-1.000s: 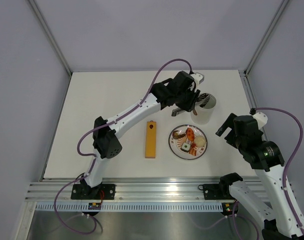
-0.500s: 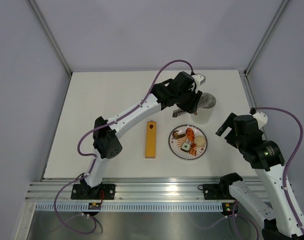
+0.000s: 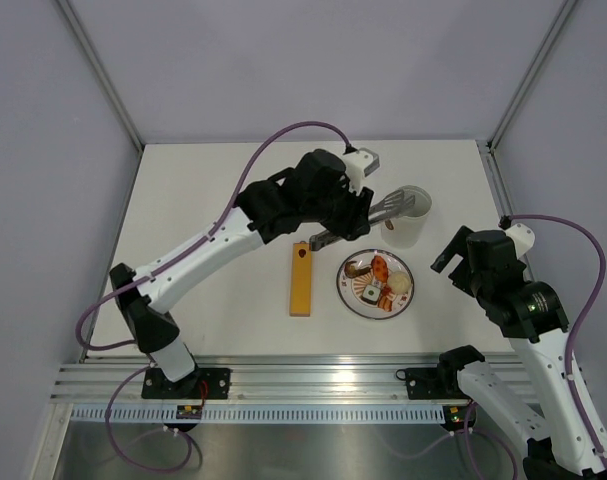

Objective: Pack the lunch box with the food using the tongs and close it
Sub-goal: Place the fake food in the packing box, then pick up the fake food from the plate.

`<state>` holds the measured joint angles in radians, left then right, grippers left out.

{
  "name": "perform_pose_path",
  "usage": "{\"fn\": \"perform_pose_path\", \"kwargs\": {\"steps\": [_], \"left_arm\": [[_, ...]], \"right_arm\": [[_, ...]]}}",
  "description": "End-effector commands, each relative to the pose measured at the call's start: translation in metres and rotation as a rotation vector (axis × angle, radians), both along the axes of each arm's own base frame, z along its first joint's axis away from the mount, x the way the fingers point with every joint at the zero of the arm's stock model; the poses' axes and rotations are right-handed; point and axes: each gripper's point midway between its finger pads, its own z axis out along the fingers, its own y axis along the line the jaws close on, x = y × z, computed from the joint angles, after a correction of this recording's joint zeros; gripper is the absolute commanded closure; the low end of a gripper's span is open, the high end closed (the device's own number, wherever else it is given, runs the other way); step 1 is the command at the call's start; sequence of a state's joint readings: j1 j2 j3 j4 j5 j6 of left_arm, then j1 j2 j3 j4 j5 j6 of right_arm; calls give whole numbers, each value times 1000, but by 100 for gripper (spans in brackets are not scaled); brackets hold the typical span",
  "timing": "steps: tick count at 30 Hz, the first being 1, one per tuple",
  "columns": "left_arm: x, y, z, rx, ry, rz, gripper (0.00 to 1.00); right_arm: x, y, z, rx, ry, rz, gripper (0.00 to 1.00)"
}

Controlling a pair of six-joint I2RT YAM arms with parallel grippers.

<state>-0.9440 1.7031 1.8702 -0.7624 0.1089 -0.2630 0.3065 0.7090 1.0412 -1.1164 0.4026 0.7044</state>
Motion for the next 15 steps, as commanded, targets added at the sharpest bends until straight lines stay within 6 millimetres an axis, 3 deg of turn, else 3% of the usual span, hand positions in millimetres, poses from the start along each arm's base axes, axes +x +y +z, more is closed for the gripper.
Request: {"fn": "perform_pose_path", "kwargs": {"steps": [1, 2, 3, 6, 11, 15], "left_arm": [[-20, 16, -9, 14, 19, 15, 55], [-23, 20, -13, 24, 31, 30, 55], [-30, 25, -32, 61, 58, 32, 54], [-47, 34, -44, 89, 87, 41, 51], [-73, 44, -87, 183, 173, 45, 47], [-76, 45, -103, 220, 194, 58, 45]], "right_arm": [[-1, -5, 13, 0, -39, -30, 1], [-1, -5, 11, 0, -36, -31, 0], [-1, -5, 12, 2, -36, -31, 1], [-1, -4, 12, 5, -37, -29, 0], [0, -3, 13, 3, -38, -21, 0], [0, -2, 12, 8, -38, -20, 1]]}}
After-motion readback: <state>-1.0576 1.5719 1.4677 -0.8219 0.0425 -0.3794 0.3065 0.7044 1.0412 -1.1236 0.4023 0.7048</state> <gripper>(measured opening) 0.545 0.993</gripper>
